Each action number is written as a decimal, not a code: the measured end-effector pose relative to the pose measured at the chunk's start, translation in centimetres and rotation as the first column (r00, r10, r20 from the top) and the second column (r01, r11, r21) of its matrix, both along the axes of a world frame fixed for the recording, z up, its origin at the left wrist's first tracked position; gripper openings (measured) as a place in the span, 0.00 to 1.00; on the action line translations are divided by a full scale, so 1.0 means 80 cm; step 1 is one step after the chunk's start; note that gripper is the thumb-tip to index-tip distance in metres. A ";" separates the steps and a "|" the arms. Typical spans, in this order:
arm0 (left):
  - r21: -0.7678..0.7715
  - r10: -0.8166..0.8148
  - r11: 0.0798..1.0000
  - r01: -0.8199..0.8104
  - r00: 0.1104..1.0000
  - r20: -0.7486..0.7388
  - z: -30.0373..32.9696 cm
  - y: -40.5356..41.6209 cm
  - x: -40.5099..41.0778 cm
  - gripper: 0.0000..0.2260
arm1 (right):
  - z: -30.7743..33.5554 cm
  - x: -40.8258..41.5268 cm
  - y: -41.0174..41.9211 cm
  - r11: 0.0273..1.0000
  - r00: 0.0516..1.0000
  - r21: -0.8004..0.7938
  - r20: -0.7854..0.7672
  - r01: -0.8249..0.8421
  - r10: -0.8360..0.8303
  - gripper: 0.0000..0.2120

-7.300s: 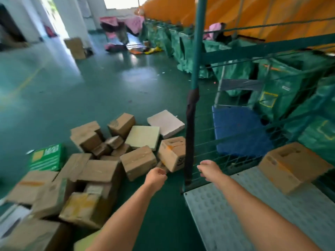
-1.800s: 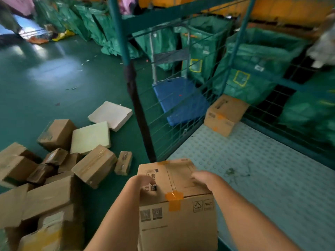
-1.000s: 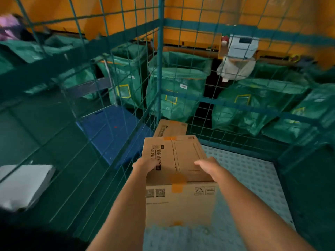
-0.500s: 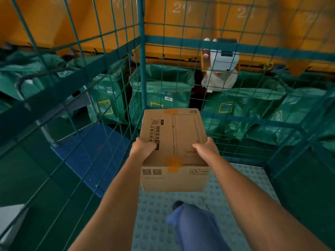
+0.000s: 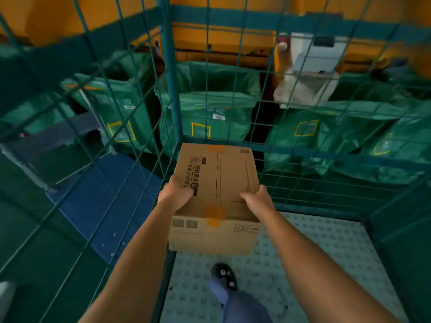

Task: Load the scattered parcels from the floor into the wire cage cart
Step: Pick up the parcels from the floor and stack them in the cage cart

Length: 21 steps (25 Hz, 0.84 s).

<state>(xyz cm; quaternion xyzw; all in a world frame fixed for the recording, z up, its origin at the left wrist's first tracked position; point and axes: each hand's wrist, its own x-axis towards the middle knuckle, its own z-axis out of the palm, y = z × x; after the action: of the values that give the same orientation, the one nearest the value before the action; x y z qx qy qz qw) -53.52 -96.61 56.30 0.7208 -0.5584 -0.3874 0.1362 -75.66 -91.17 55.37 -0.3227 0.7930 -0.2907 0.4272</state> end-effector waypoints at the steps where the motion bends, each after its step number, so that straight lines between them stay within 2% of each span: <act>1: 0.016 -0.023 1.000 0.023 1.000 0.000 -0.016 -0.021 -0.001 0.22 | -0.016 0.000 -0.020 1.000 1.000 0.008 0.029 0.004 -0.005 0.37; 6: 0.080 -0.105 0.991 0.103 0.994 0.017 -0.083 -0.108 -0.007 0.29 | -0.081 -0.007 -0.103 0.998 0.996 0.049 0.078 0.043 -0.046 0.38; 10: 0.031 -0.100 0.995 0.099 0.994 0.042 -0.124 -0.159 -0.010 0.30 | -0.132 -0.007 -0.148 0.997 0.990 0.033 0.120 0.070 -0.073 0.42; 14: 0.100 -0.042 0.994 0.033 0.995 0.088 -0.164 -0.175 -0.013 0.28 | -0.176 0.005 -0.162 0.995 0.988 0.039 0.122 0.095 -0.100 0.45; 18: 0.149 -0.017 0.989 0.017 1.000 0.004 -0.200 -0.174 -0.015 0.31 | -0.205 0.009 -0.161 0.994 0.991 0.074 0.096 0.082 -0.089 0.44; 21: 0.140 -0.030 0.990 0.014 0.993 0.116 -0.222 -0.158 -0.018 0.30 | -0.218 0.006 -0.162 0.996 0.998 0.084 0.048 0.028 -0.032 0.44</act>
<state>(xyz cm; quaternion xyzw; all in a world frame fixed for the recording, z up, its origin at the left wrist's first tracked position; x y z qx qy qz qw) -54.99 -109.22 38.57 0.7439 -0.5452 -0.3835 0.0480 -75.14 -104.13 37.92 -0.2851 0.7984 -0.2717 0.4555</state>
